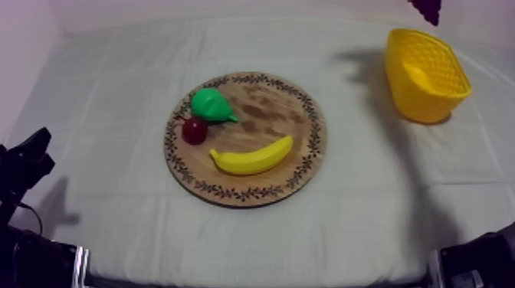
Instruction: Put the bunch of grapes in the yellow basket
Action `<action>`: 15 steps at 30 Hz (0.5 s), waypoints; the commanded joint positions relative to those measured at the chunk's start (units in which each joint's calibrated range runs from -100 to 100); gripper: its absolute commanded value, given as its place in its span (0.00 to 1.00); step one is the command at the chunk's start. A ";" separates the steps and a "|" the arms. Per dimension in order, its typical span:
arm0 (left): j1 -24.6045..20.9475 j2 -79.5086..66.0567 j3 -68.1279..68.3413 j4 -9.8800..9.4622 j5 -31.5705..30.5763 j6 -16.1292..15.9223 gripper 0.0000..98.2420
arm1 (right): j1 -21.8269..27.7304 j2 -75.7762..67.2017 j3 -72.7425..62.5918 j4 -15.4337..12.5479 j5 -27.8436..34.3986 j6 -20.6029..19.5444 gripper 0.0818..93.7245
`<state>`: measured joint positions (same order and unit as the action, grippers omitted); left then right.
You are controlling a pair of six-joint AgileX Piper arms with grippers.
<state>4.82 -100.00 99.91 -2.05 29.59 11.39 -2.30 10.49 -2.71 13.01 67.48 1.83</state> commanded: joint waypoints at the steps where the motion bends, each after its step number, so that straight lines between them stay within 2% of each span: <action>1: 0.00 0.00 -0.02 -0.02 -0.01 0.01 0.00 | 0.86 -0.09 1.51 0.46 -0.97 -0.90 0.22; 8: 0.00 0.00 -0.02 -0.02 -0.01 0.01 0.00 | 2.75 0.02 9.03 3.20 -5.03 -4.35 0.22; 15: 0.00 0.00 -0.02 -0.02 -0.01 0.01 0.00 | 4.20 2.26 14.26 3.02 -6.62 -4.42 0.21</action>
<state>4.82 -100.00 99.91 -2.05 29.59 11.39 1.53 11.73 10.13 16.32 61.07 -2.83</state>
